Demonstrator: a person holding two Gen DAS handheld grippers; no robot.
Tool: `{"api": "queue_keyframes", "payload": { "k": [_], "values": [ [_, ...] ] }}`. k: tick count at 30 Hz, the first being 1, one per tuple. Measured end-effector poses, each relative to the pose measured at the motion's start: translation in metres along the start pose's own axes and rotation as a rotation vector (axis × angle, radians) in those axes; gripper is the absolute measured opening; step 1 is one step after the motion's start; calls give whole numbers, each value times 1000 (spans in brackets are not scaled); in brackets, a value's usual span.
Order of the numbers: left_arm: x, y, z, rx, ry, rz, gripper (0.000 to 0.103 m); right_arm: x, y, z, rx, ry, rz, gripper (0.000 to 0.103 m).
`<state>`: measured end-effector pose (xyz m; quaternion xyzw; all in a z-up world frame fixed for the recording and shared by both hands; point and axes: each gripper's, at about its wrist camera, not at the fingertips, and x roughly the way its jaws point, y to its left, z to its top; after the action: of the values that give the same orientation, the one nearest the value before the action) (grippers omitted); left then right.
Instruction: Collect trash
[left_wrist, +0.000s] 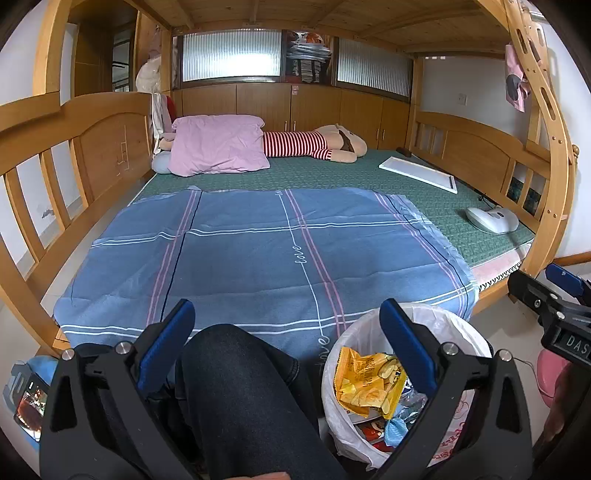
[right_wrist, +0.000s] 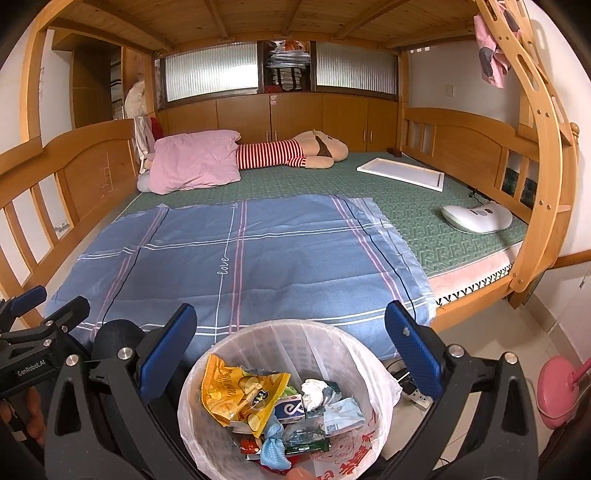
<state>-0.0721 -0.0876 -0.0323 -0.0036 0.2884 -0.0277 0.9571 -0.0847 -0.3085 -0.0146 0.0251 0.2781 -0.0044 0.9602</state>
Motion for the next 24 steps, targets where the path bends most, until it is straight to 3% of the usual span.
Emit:
{"api": "queue_keyframes", "payload": {
  "k": [24],
  "values": [
    [-1,-4,-1,3,0,-8,100,-2,-1,-1,15,-9,-5,99]
  ]
}}
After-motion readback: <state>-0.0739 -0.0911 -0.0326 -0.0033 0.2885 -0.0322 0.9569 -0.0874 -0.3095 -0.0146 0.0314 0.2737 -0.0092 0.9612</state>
